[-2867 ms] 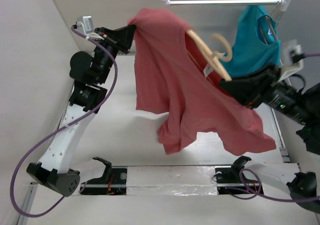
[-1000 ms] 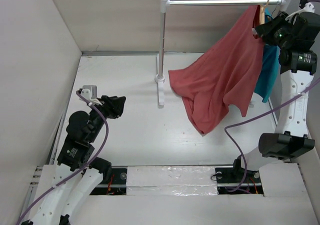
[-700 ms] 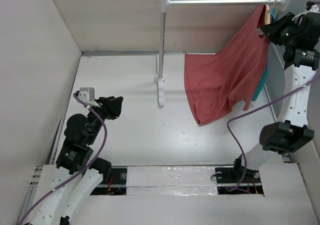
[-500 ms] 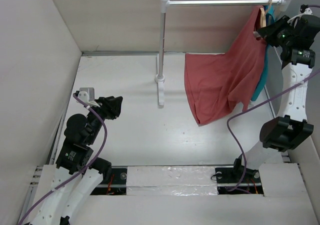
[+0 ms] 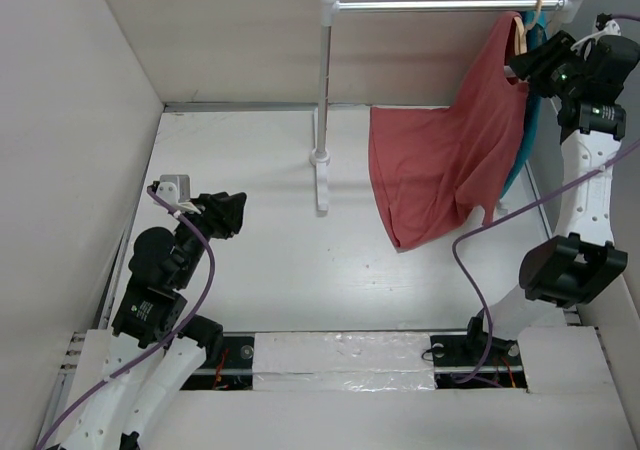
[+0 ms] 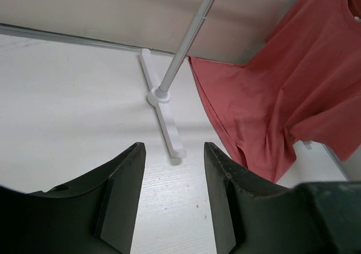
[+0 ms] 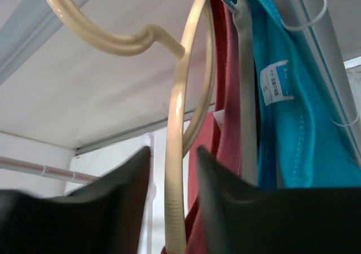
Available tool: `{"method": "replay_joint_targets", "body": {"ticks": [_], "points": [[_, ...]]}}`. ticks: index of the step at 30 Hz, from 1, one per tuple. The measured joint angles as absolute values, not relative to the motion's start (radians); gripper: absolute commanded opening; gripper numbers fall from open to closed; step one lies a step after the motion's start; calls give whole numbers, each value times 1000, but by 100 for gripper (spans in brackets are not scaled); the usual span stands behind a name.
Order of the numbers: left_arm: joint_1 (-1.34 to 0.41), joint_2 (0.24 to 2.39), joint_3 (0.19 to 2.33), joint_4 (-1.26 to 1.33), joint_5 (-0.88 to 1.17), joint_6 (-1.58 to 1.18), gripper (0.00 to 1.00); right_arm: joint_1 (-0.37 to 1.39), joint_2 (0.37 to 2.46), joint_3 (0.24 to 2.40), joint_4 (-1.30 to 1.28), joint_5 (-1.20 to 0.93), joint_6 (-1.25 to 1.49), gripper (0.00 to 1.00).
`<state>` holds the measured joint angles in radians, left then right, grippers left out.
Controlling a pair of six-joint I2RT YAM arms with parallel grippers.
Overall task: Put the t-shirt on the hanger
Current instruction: Place the hanger at the clothesline, then reset both arms
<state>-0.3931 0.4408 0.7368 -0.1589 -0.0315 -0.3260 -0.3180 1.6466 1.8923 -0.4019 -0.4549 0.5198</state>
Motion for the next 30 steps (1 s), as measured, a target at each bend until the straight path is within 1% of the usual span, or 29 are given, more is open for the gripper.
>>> {"method": "replay_joint_targets", "body": {"ticks": [1, 4, 6, 7, 8, 9, 10, 12, 15, 16, 17, 19, 23, 25, 30], "points": [[-393, 441, 737, -159, -31, -325, 43, -316, 1629, 1869, -393, -449, 521, 63], [-393, 441, 737, -158, -31, -323, 45, -314, 1571, 1823, -388, -435, 519, 77], [-393, 441, 737, -158, -30, -322, 47, -315, 1528, 1815, -390, -425, 519, 77], [-393, 441, 737, -158, -30, -322, 50, -316, 1515, 1815, -387, -417, 517, 76], [-393, 441, 737, -158, -28, -321, 52, -319, 1475, 1815, -389, -408, 517, 78], [-393, 441, 737, -158, -27, -320, 55, -320, 1445, 1815, -389, -396, 517, 94], [-393, 441, 737, -158, -17, -318, 58, -321, 1407, 1815, -387, -384, 519, 100], [-393, 444, 737, -157, 6, -315, 60, -321, 1334, 1814, -387, -366, 516, 100], [-393, 456, 737, -157, 29, -314, 65, -319, 1196, 1795, -370, -359, 513, 100], [-393, 459, 737, -157, 34, -316, 69, -313, 1145, 1776, -356, -368, 514, 100], [-393, 462, 737, -155, 40, -320, 71, -301, 1089, 1742, -324, -388, 517, 100], [-393, 461, 737, -150, 54, -335, 74, -264, 969, 1641, -248, -450, 528, 100], [-393, 447, 737, -125, 88, -373, 76, -166, 733, 1400, -99, -599, 556, 100], [-393, 436, 742, -120, 97, -387, 77, -133, 645, 1306, -55, -651, 562, 100], [-393, 422, 802, -117, 97, -406, 78, -70, 490, 1108, -37, -734, 582, 100]]}}
